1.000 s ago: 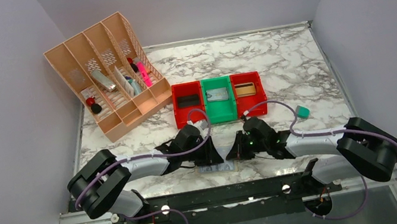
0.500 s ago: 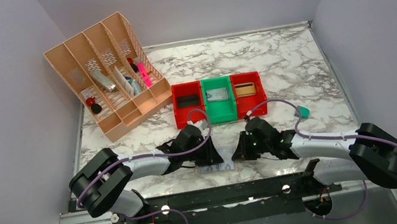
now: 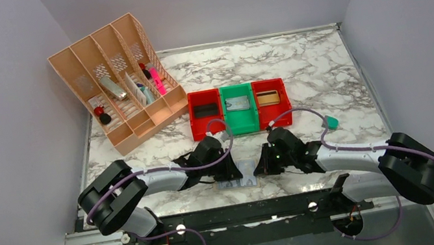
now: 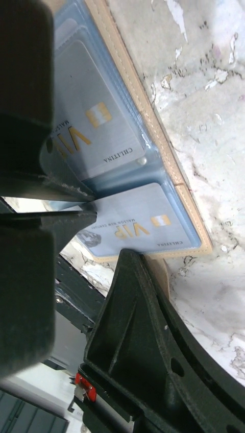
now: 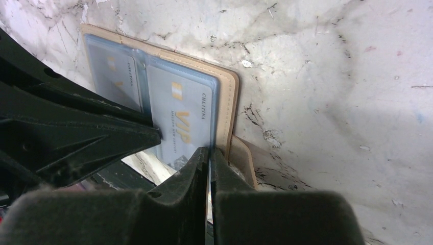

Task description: Take the credit cards out of the card holder

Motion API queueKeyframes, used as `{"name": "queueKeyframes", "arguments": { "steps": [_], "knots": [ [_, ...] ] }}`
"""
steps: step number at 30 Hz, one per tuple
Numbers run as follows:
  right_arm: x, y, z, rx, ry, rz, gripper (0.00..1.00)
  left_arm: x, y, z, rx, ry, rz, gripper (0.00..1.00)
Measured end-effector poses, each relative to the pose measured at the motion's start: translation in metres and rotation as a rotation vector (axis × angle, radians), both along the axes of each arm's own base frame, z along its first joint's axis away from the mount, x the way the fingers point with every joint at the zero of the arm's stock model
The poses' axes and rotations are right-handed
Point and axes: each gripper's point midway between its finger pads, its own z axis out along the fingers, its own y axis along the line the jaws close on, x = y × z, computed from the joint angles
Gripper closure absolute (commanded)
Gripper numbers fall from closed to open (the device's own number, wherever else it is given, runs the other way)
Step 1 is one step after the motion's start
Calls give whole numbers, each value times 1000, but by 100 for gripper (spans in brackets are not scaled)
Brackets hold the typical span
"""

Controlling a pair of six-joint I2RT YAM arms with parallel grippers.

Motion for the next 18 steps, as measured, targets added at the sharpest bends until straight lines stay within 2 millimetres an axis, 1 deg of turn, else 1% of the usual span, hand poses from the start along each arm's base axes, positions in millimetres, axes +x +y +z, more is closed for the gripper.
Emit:
{"name": "queueKeyframes", "arguments": {
  "steps": [3, 10, 18],
  "knots": [
    [0, 0, 0, 0, 0, -1, 91, 1, 1, -1, 8, 0, 6, 100],
    [0, 0, 0, -1, 2, -5, 94, 1, 3, -2, 20, -6, 11, 100],
    [3, 5, 2, 21, 2, -20, 95, 3, 12, 1, 61, -44, 25, 100]
  ]
}}
